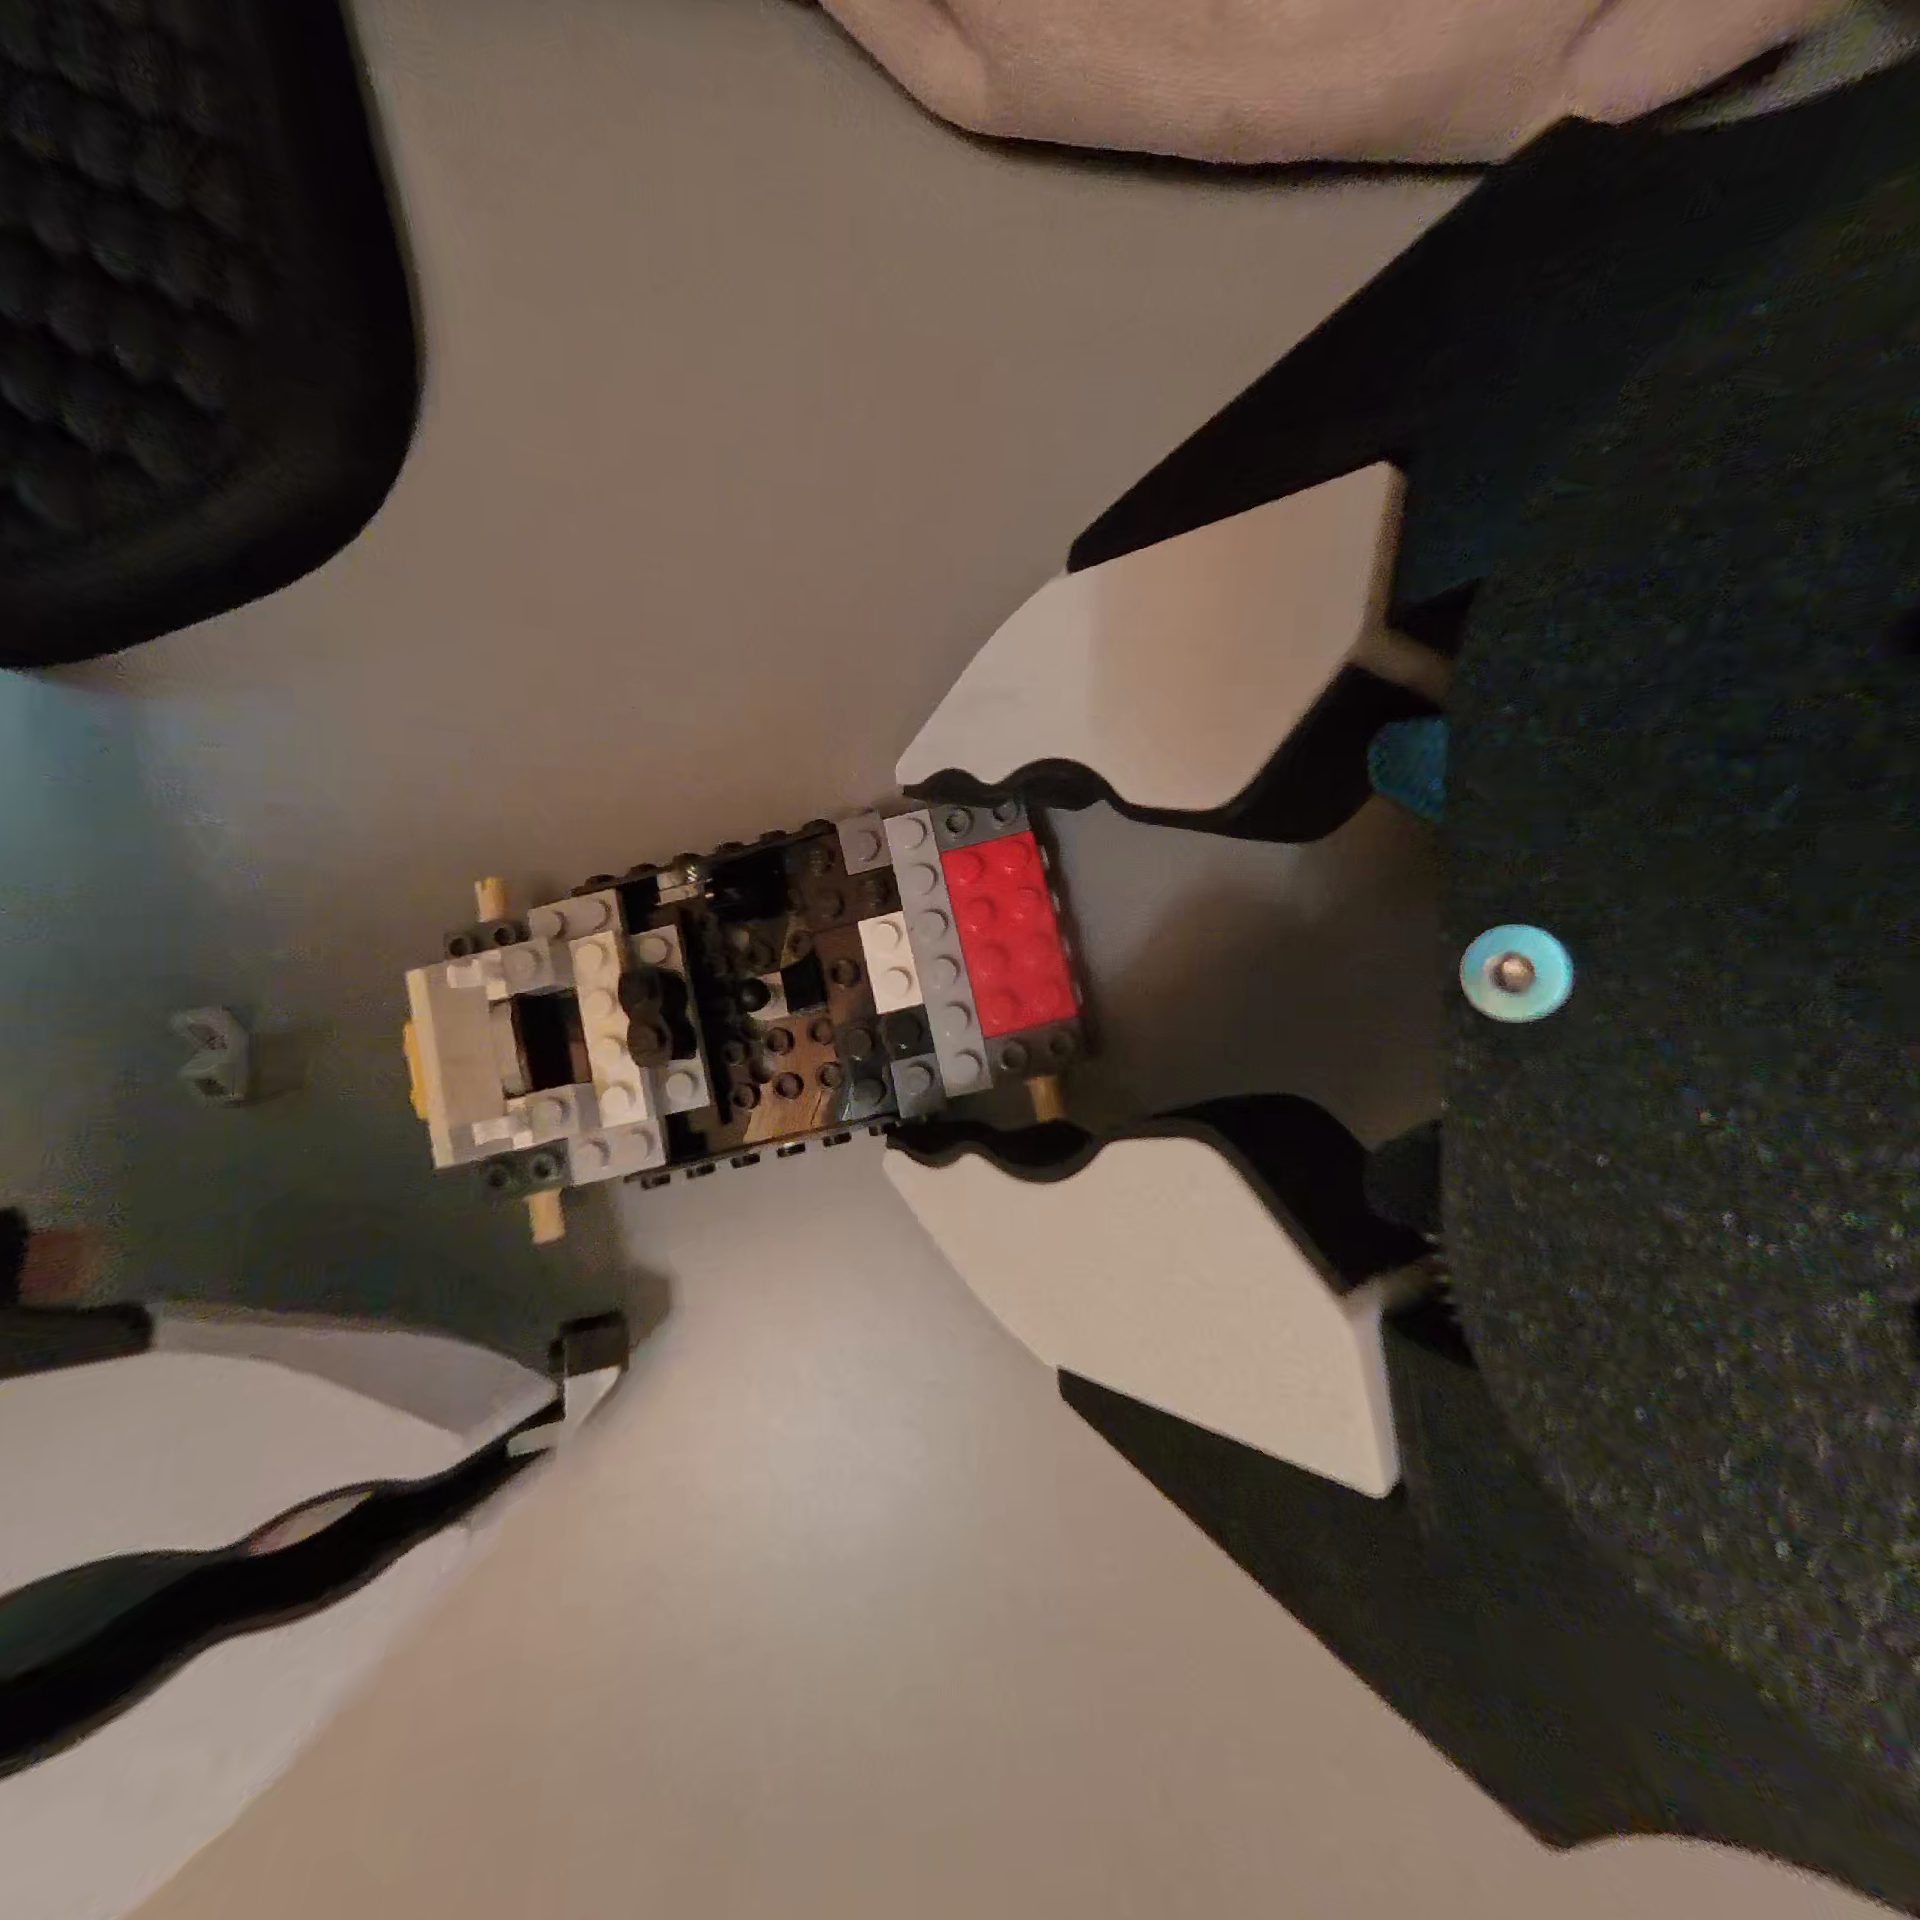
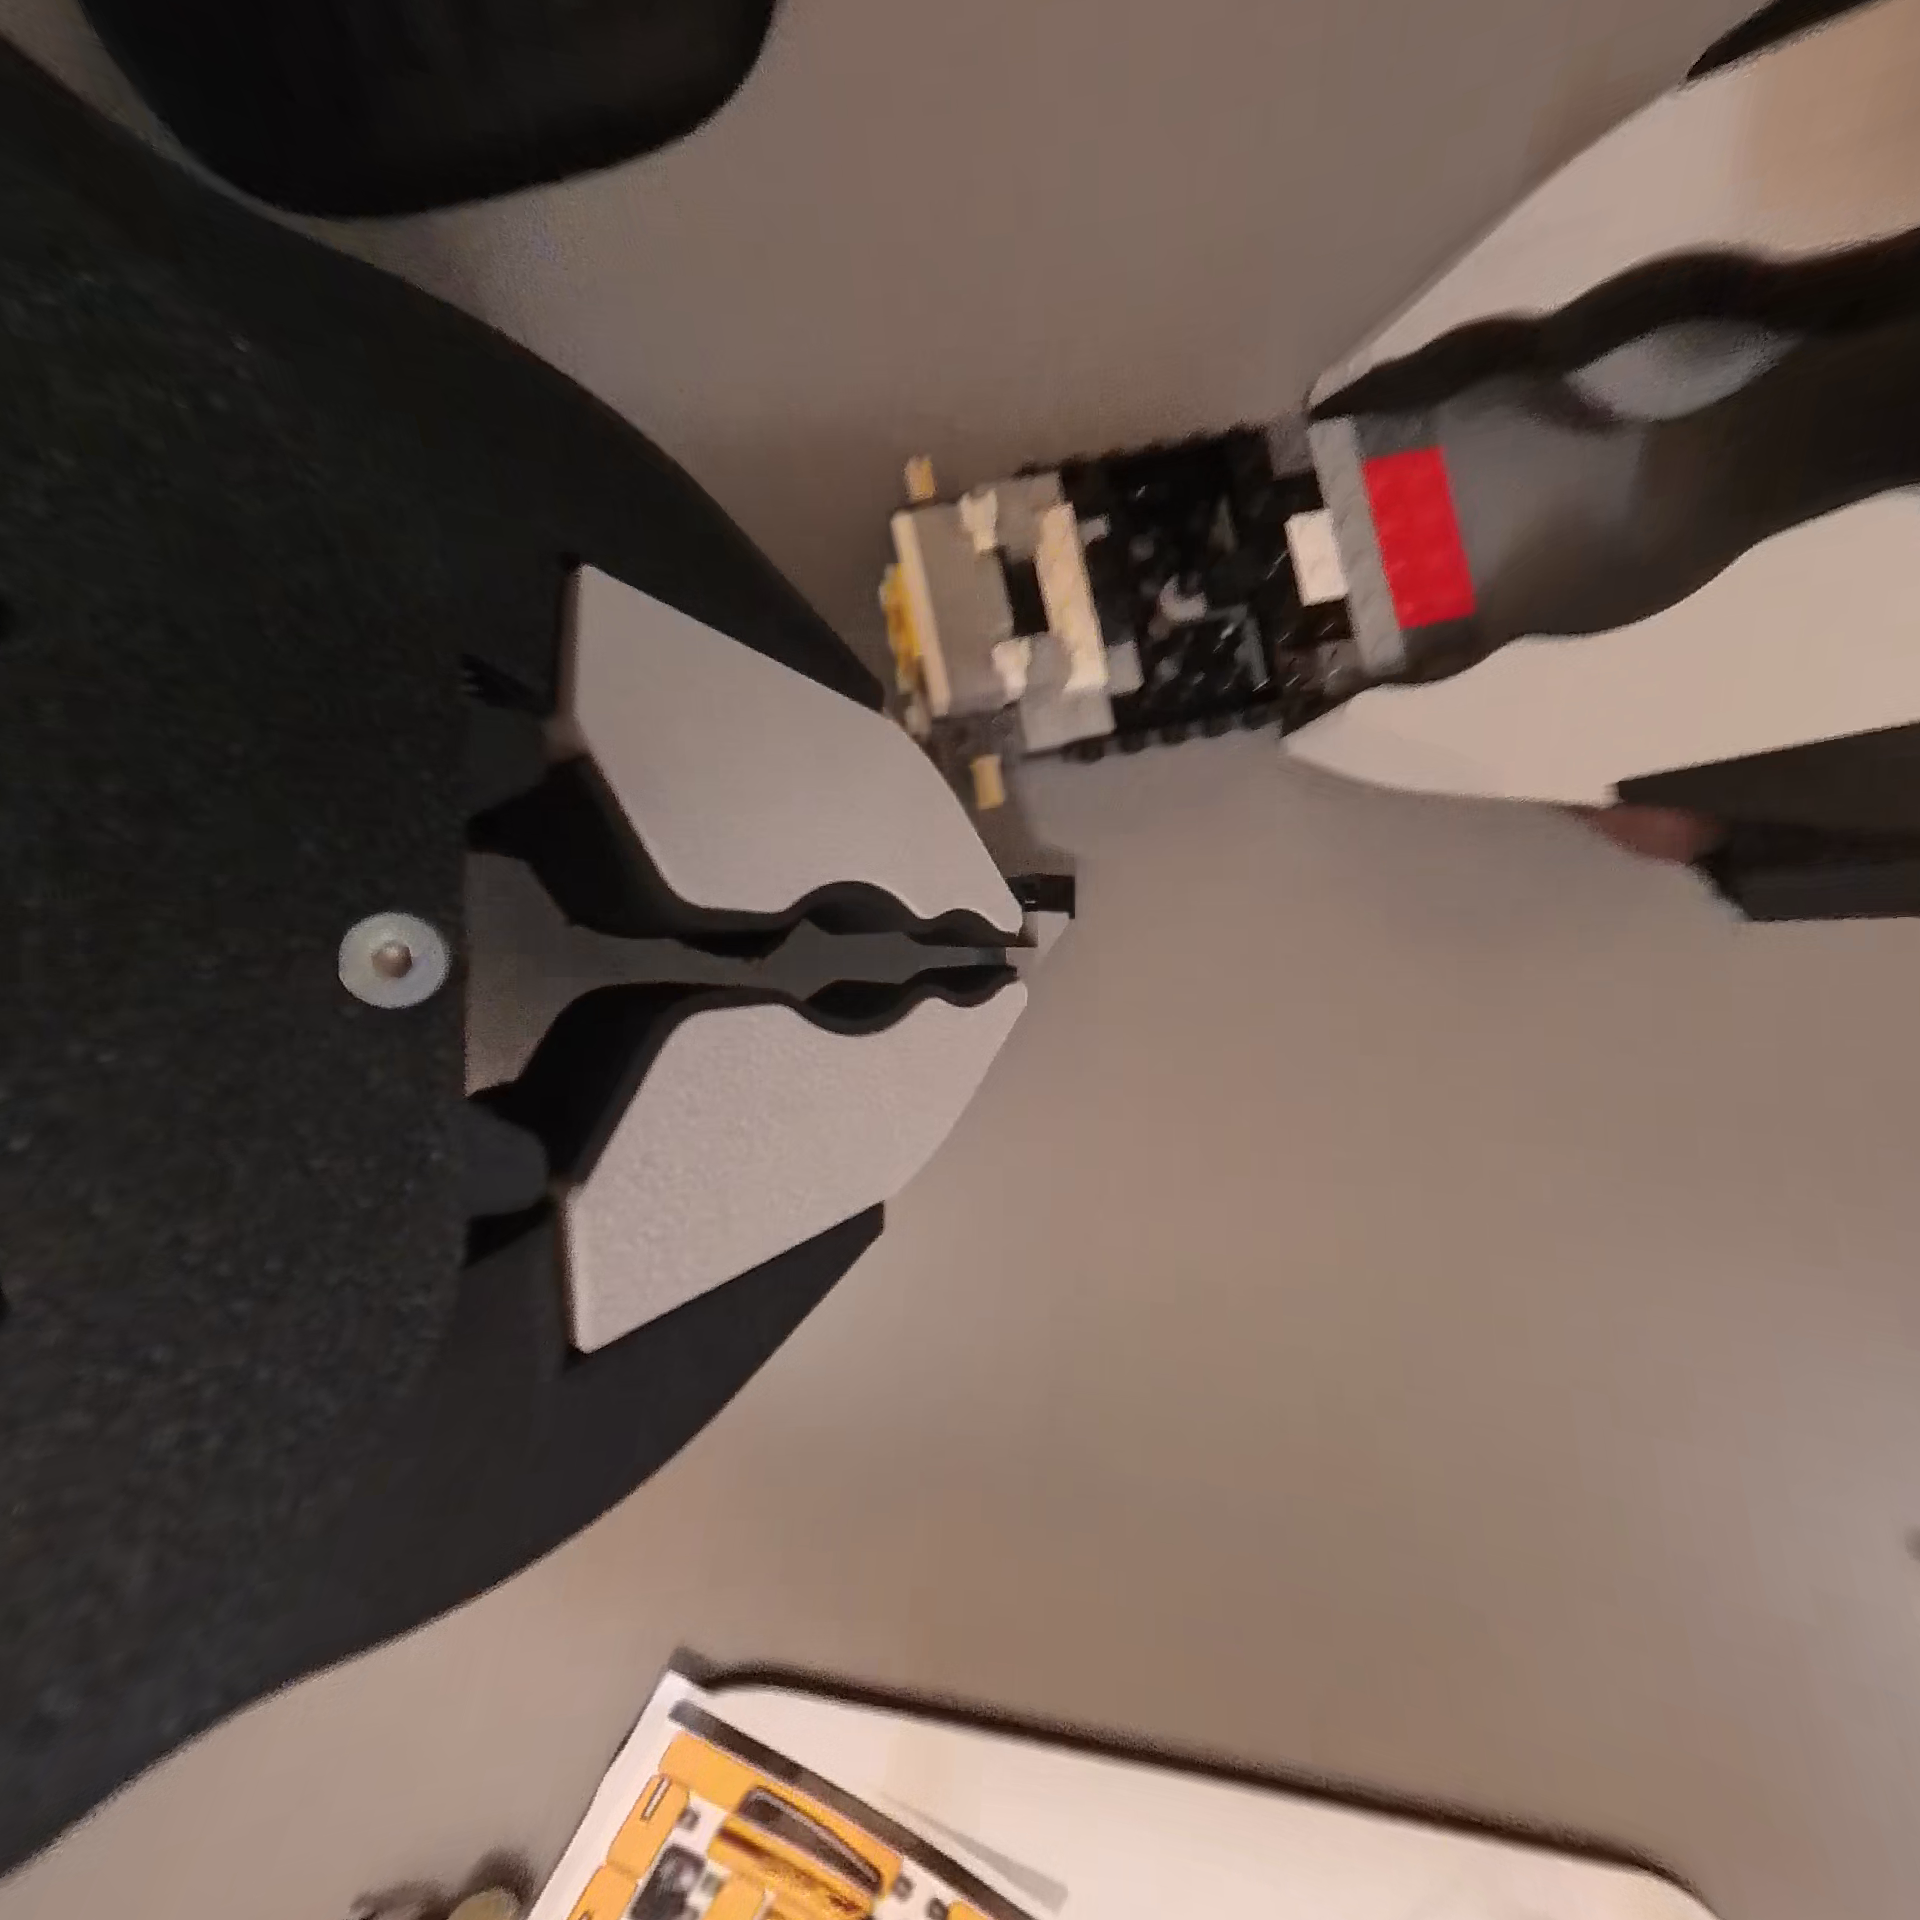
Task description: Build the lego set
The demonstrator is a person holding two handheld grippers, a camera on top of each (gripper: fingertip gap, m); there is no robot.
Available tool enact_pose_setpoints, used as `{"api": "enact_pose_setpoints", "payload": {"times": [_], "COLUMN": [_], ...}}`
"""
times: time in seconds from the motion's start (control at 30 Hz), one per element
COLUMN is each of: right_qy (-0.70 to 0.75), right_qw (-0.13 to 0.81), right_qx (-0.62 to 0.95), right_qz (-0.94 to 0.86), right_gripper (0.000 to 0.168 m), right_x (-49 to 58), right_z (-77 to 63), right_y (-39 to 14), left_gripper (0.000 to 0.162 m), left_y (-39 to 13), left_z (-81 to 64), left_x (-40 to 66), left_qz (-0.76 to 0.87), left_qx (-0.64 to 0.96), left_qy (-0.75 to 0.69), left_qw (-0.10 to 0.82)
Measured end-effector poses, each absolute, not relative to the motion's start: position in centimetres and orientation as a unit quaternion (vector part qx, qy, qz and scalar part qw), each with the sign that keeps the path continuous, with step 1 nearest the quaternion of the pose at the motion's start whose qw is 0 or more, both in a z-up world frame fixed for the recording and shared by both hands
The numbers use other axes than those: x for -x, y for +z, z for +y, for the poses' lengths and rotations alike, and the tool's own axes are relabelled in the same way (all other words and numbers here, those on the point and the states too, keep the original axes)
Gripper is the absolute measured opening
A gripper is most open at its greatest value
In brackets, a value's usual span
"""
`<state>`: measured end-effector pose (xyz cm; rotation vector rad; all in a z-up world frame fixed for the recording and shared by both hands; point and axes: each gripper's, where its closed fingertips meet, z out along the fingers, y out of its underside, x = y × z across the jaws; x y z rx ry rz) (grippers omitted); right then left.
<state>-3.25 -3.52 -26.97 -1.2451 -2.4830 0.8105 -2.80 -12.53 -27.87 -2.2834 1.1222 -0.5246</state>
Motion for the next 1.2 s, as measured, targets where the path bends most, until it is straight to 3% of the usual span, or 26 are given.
{"api": "enact_pose_setpoints", "payload": {"times": [0.23, 0.47, 0.7, 0.8, 1.03, 1.2], "right_qy": [0.260, 0.232, 0.237, 0.225, 0.245, 0.330], "right_qw": [0.165, 0.176, 0.224, 0.223, 0.230, 0.295], "right_qx": [0.488, 0.568, 0.606, 0.611, 0.569, 0.517], "right_qz": [-0.817, -0.769, -0.725, -0.725, -0.751, -0.733], "right_gripper": [0.022, 0.021, 0.021, 0.008, 0.007, 0.006], "right_x": [0.6, -7.5, -6.6, -6.4, -6.2, -5.6], "right_z": [-1.3, -2.9, -3.5, -3.4, -4.8, -6.5], "right_y": [-25.1, -27.0, -27.9, -27.9, -27.3, -24.2], "left_gripper": [0.058, 0.061, 0.059, 0.056, 0.040, 0.026], "left_y": [-27.8, -27.0, -25.5, -25.3, -24.0, -23.7], "left_z": [-12.6, -12.9, -12.1, -11.7, -11.7, -12.3], "left_x": [3.3, 3.7, 6.3, 9.5, 19.8, 22.0], "left_qz": [0.420, 0.418, 0.378, 0.332, 0.187, 0.148], "left_qx": [0.842, 0.833, 0.849, 0.869, 0.902, 0.896], "left_qy": [-0.202, -0.233, -0.206, -0.175, -0.124, -0.135], "left_qw": [0.271, 0.278, 0.308, 0.323, 0.370, 0.397]}}
